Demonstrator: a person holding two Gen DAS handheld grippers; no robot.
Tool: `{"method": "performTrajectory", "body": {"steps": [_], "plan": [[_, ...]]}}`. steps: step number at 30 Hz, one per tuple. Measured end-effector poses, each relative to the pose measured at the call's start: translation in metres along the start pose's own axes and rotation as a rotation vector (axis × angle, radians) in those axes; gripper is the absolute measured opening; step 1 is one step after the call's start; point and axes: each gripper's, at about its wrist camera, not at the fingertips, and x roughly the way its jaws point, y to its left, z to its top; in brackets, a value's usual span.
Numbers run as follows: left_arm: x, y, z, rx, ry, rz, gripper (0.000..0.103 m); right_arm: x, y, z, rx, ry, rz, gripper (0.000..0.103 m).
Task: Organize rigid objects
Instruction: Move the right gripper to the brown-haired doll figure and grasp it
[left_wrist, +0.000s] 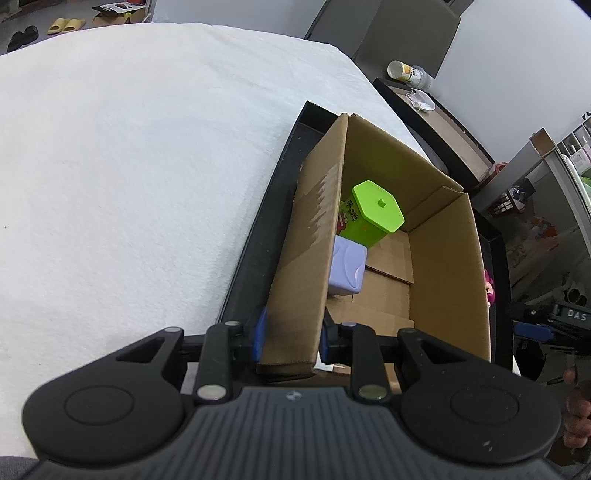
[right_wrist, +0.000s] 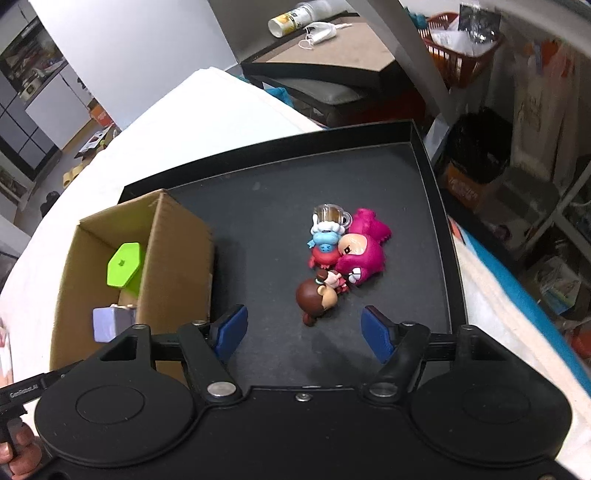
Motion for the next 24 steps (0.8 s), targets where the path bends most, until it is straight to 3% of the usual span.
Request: {"method": "performTrajectory", "body": {"steps": [7, 20, 23, 24], "plan": [[0.002, 0.0, 0.0, -0.01, -0.001, 0.012, 0.025, 0.025, -0.009, 0.005, 0.034, 0.04, 0.036, 0.066], [0.007, -0.001, 0.002, -0.013, 0.012, 0.026, 0.025, 0.054, -0.006, 0.006, -0.019, 0.045, 0.009, 0.064], [0.007, -0.002, 0.003, -0.014, 0.013, 0.028, 0.025, 0.055, -0.006, 0.006, -0.029, 0.028, 0.003, 0.06], [0.007, -0.002, 0.003, -0.014, 0.012, 0.027, 0.025, 0.055, -0.006, 0.005, -0.032, 0.026, 0.003, 0.053]]}}
